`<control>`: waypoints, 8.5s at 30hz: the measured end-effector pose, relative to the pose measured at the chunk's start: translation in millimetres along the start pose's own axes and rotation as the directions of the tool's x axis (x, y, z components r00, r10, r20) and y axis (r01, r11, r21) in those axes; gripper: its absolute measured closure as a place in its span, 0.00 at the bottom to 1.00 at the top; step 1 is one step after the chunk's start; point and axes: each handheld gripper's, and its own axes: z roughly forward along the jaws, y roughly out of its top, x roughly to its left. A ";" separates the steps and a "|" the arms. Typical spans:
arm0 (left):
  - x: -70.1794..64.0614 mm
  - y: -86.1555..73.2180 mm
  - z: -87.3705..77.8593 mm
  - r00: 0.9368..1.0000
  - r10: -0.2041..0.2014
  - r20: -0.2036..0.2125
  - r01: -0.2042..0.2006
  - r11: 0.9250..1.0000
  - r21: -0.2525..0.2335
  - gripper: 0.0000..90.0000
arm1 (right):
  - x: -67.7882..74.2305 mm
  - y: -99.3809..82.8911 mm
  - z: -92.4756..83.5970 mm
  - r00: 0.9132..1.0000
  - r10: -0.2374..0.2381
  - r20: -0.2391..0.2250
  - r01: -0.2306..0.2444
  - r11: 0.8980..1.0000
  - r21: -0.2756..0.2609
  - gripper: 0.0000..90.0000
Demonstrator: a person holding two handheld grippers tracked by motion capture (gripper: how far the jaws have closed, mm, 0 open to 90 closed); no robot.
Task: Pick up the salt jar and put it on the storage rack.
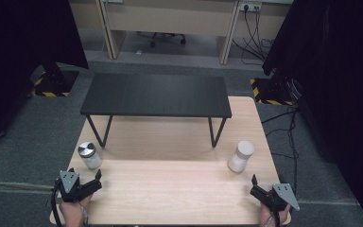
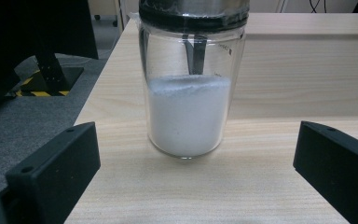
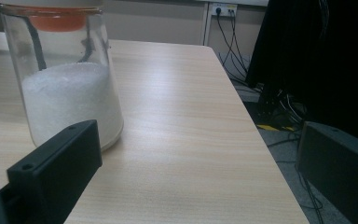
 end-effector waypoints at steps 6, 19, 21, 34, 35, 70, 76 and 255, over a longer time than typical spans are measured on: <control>1.2 1.7 1.6 1.000 -0.001 0.006 0.001 1.000 0.008 0.00 | -0.4 -0.1 0.0 1.000 -0.002 -0.003 0.002 1.000 -0.001 0.00; 3.3 6.1 3.6 1.000 0.001 -0.002 -0.001 1.000 0.016 0.00 | -0.9 0.0 0.2 1.000 -0.014 -0.013 0.014 1.000 0.000 0.00; 3.7 8.3 4.5 1.000 0.004 0.003 -0.004 1.000 0.023 0.01 | -0.9 0.0 0.2 1.000 -0.015 -0.014 0.015 1.000 0.000 0.00; -0.5 24.1 16.6 1.000 0.018 0.004 -0.018 0.999 0.034 0.02 | -1.7 0.1 0.5 0.999 -0.024 -0.023 0.025 1.000 0.001 0.00; 0.2 26.6 18.1 1.000 0.017 0.004 -0.017 0.999 0.036 0.02 | -1.7 0.1 0.5 0.999 -0.026 -0.024 0.026 1.000 0.001 0.00; 0.1 57.9 53.7 1.000 0.023 -0.008 -0.022 0.996 0.088 0.34 | -0.9 0.6 0.7 0.998 -0.052 -0.031 0.052 0.999 0.004 0.00; 0.8 56.2 52.9 1.000 0.029 -0.004 -0.028 0.996 0.082 0.34 | -0.9 0.7 0.7 0.998 -0.054 -0.031 0.054 0.999 0.005 0.00; -75.6 297.2 111.2 0.993 0.092 0.078 -0.093 0.996 0.007 0.34 | -2.0 -1.4 -0.6 0.993 -0.103 -0.055 0.103 0.995 -0.011 0.00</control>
